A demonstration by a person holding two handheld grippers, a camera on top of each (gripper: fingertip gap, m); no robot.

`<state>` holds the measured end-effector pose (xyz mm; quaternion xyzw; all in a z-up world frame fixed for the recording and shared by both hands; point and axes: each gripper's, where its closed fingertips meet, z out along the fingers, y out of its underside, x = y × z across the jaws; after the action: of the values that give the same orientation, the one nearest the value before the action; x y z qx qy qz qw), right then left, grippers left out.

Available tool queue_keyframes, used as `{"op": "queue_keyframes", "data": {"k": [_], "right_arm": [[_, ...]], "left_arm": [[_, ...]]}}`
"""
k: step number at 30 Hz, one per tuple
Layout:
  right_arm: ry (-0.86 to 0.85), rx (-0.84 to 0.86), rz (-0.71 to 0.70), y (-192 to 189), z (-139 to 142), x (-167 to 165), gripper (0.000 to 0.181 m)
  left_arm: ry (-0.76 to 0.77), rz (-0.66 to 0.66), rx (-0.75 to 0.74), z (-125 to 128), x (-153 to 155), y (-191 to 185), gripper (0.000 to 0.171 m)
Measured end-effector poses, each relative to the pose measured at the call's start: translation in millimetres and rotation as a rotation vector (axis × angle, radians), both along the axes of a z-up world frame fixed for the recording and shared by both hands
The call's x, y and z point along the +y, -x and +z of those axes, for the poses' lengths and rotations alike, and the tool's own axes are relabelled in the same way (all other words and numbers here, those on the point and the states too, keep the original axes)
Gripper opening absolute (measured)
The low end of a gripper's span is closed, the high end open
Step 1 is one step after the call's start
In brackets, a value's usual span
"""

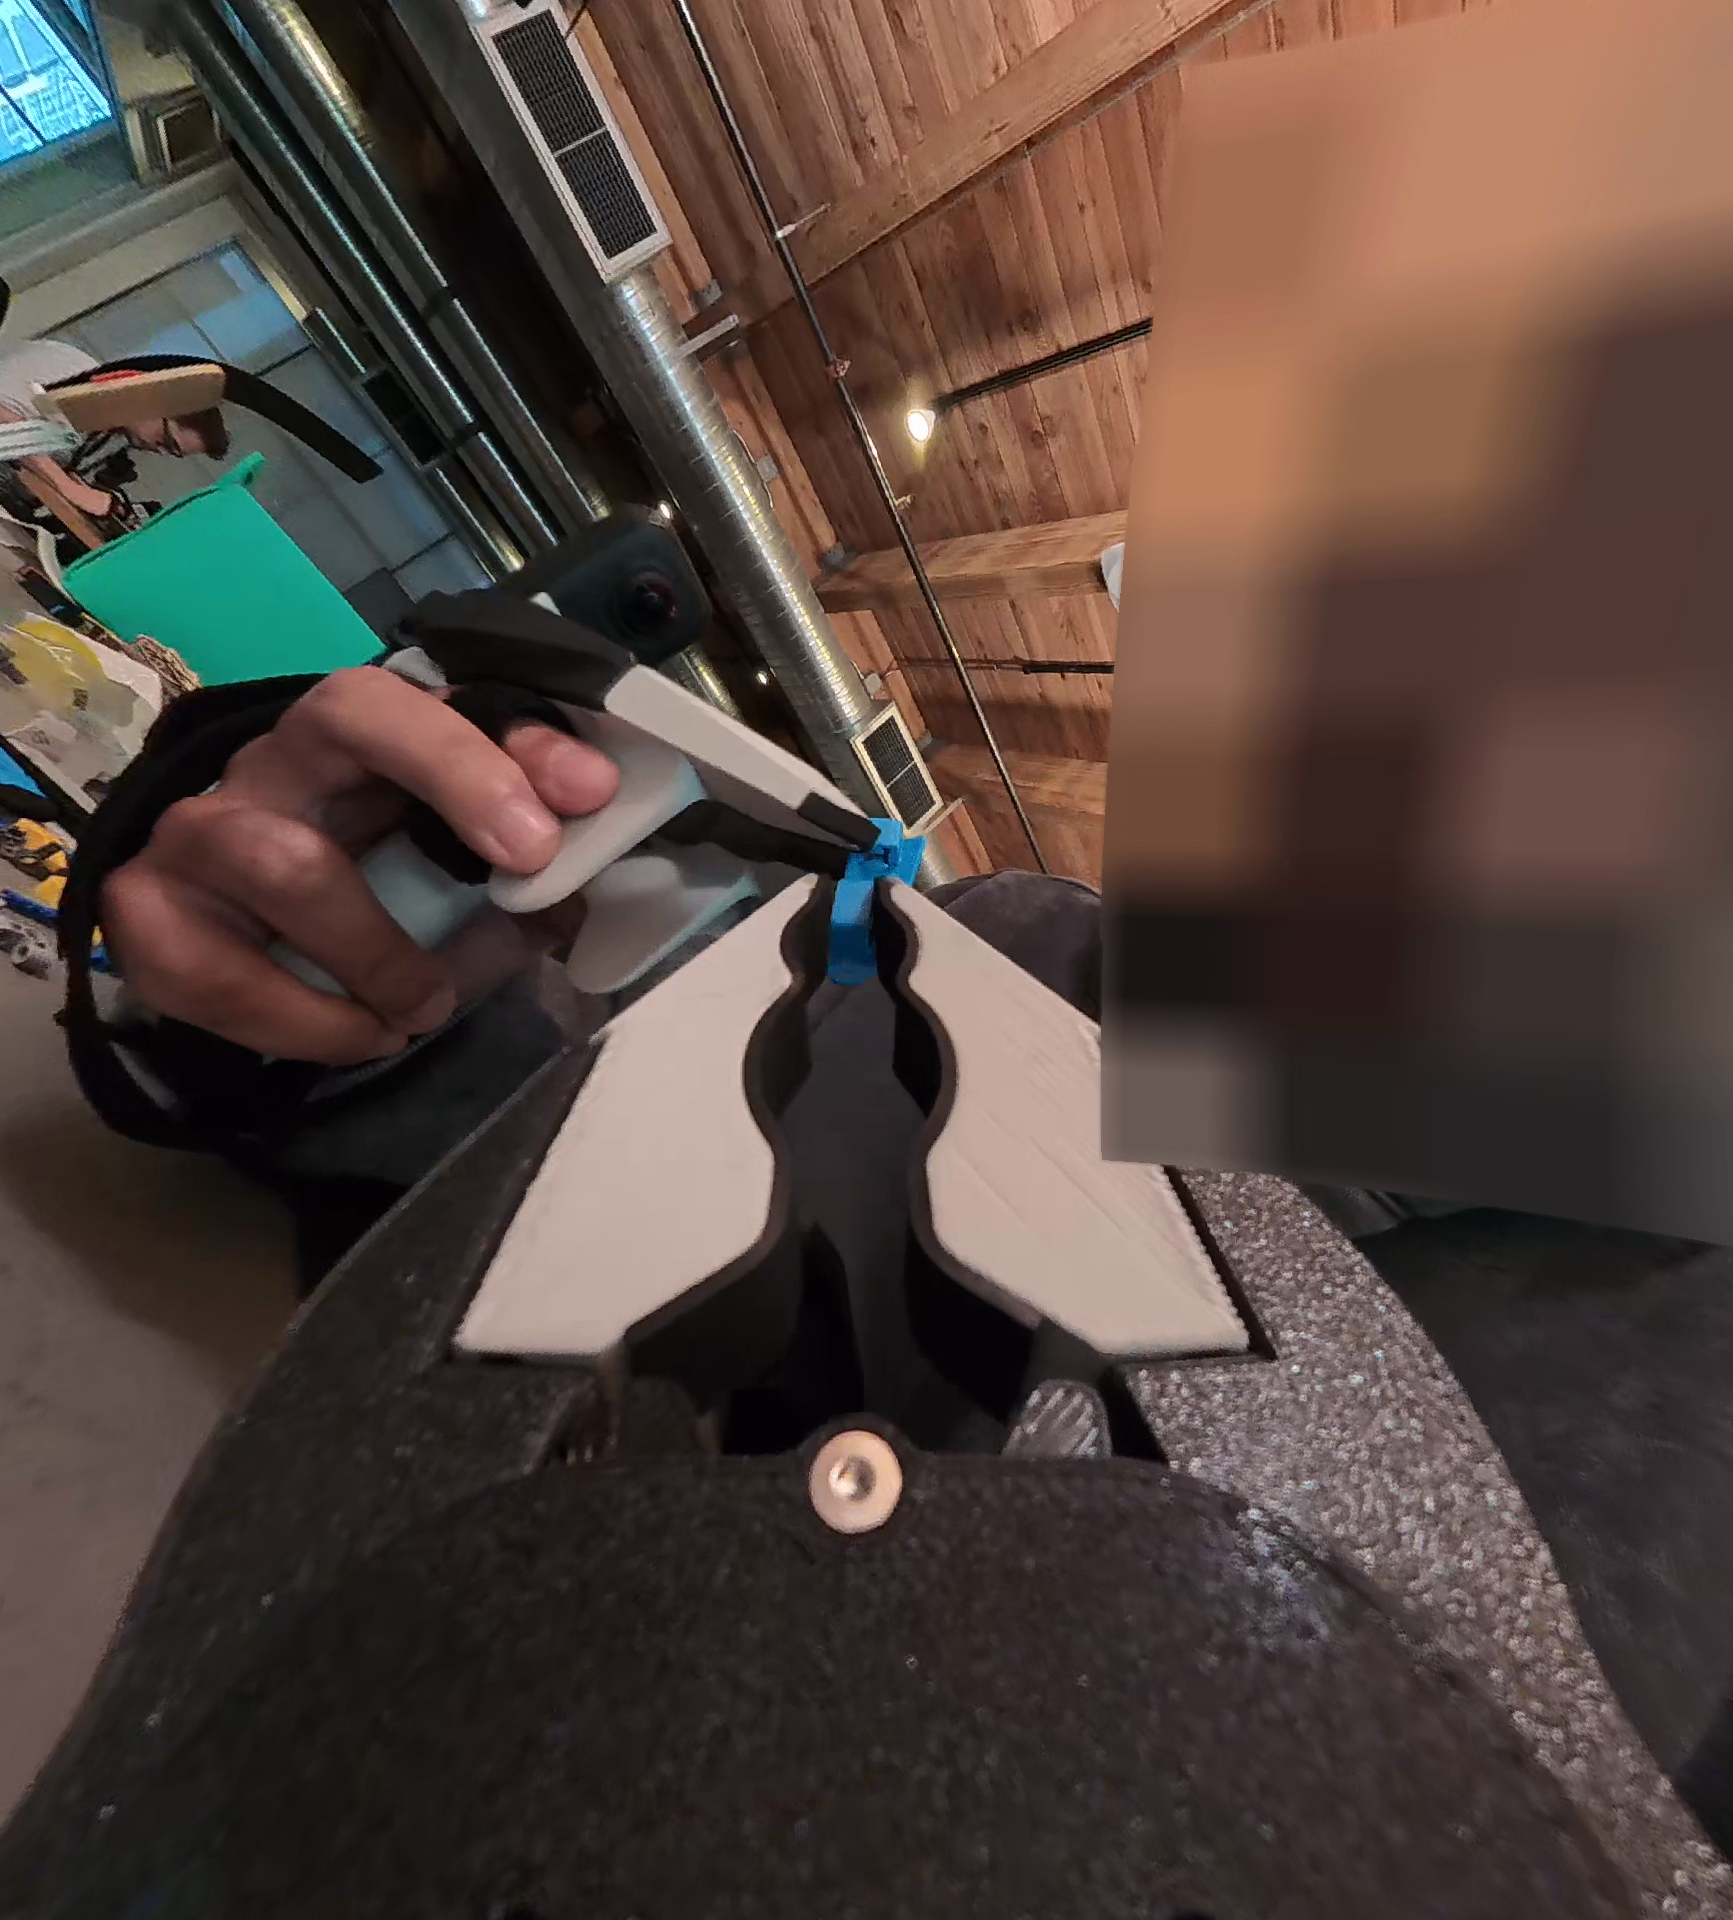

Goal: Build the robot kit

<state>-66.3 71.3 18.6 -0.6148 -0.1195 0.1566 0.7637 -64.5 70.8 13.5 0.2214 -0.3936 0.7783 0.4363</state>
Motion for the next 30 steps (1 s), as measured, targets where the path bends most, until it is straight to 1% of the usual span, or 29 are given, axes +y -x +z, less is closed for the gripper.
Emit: {"op": "queue_keyframes", "data": {"k": [5,9,10,12,14,16,18,19,20,22,24,25,27,30], "right_arm": [[-0.005,0.000,0.019,3,1,-1,0.006],[-0.008,-0.003,0.055,11,3,-3,0.006],[-0.007,-0.006,0.065,13,3,-3,0.008],[-0.001,-0.009,0.081,16,2,-4,0.007],[0.052,-0.020,0.097,15,-6,-6,0.008],[0.177,-0.030,0.088,8,-26,-7,0.009],[0.346,-0.070,0.036,-5,-57,-10,0.023],[0.437,-0.099,0.009,-13,-74,-15,0.026],[0.526,-0.141,-0.011,-20,-92,-20,0.026],[0.669,-0.235,-0.068,-35,-123,-27,0.027],[0.772,-0.281,-0.076,-42,-145,-29,0.027],[0.799,-0.279,-0.063,-43,-152,-27,0.027],[0.853,-0.284,-0.026,-41,-164,-23,0.028],[0.903,-0.326,-0.028,-45,-175,-21,0.026]], "left_arm": [[-0.003,-0.031,0.003,0,-3,4,0.008],[0.020,-0.104,0.004,2,-4,14,0.007],[0.016,-0.109,-0.017,3,-4,16,0.006],[-0.050,-0.039,-0.116,2,-5,18,0.006],[-0.176,0.037,-0.199,-8,-7,17,0.006],[-0.382,0.117,-0.286,-30,-6,11,0.005],[-0.712,0.216,-0.468,-67,-3,4,0.005],[-0.890,0.256,-0.560,-88,1,-2,0.006],[-1.037,0.276,-0.638,-107,6,-6,0.006],[-1.238,0.318,-0.719,-134,12,-17,0.006],[-1.367,0.326,-0.732,-156,17,-25,0.006],[-1.398,0.309,-0.740,-162,17,-24,0.006],[-1.390,0.301,-0.764,-162,14,-22,0.006],[-1.398,0.274,-0.762,-165,14,-20,0.006]]}}
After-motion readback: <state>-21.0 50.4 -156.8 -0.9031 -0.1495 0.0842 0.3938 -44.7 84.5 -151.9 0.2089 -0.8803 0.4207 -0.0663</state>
